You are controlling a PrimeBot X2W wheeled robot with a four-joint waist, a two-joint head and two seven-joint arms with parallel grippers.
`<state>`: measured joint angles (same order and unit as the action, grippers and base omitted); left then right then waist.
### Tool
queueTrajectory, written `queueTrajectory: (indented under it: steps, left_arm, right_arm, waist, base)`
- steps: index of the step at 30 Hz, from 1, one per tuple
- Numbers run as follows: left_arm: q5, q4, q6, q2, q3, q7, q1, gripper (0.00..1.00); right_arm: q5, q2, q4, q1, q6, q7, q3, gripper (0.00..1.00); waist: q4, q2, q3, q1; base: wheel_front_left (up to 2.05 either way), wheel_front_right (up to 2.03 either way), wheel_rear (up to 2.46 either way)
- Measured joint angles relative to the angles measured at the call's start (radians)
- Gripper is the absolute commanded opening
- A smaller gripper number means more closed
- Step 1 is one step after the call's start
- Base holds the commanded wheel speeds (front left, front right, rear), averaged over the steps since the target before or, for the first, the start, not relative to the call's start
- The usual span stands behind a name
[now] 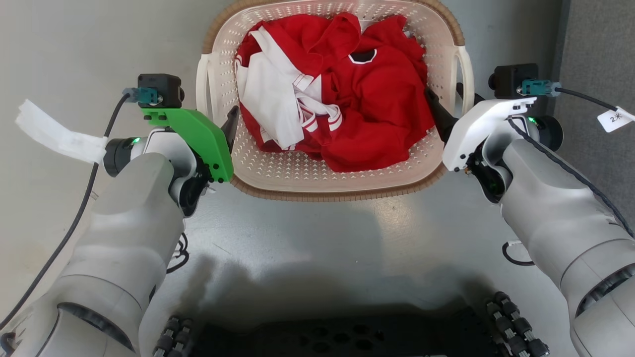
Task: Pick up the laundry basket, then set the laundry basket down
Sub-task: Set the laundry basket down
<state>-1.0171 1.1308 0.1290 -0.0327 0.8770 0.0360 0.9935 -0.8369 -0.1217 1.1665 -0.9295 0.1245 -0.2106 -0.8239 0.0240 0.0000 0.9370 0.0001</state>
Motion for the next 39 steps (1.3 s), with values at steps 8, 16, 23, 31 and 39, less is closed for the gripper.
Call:
queueTrajectory:
  steps: [8, 16, 23, 31, 39]
  left_arm:
    - [0.0, 0.012, 0.0, 0.0, 0.004, 0.003, 0.0, 1.0]
    - [-0.001, 0.023, 0.0, 0.0, 0.011, 0.027, -0.002, 1.0]
    - [-0.01, 0.028, 0.0, 0.0, 0.014, 0.045, -0.024, 1.0]
    - [-0.026, 0.025, 0.0, -0.001, 0.014, 0.081, -0.078, 1.0]
    - [-0.035, 0.013, 0.0, -0.009, 0.015, 0.125, -0.13, 1.0]
  right_arm:
    - [0.0, 0.005, 0.009, -0.007, 0.0, -0.002, -0.002, 1.0]
    - [-0.009, 0.016, 0.026, -0.005, 0.0, -0.011, -0.003, 1.0]
    - [-0.012, 0.026, 0.038, -0.001, 0.0, -0.019, -0.004, 1.0]
    - [-0.027, 0.03, 0.052, 0.049, 0.0, -0.027, -0.002, 1.0]
    - [-0.036, 0.035, 0.05, 0.093, 0.0, -0.028, 0.0, 1.0]
  waist:
    - [-0.002, 0.0, -0.012, 0.0]
    - [-0.009, 0.0, -0.048, -0.0001]
    - [-0.019, 0.0, -0.1, -0.0001]
    - [-0.034, 0.0, -0.182, -0.0001]
    - [-0.047, 0.0, -0.283, -0.0001]
  base:
    - [0.0, 0.0, 0.0]
    - [0.0, 0.0, 0.0]
    - [0.0, 0.0, 0.0]
    - [0.0, 0.0, 0.0]
    - [0.0, 0.0, 0.0]
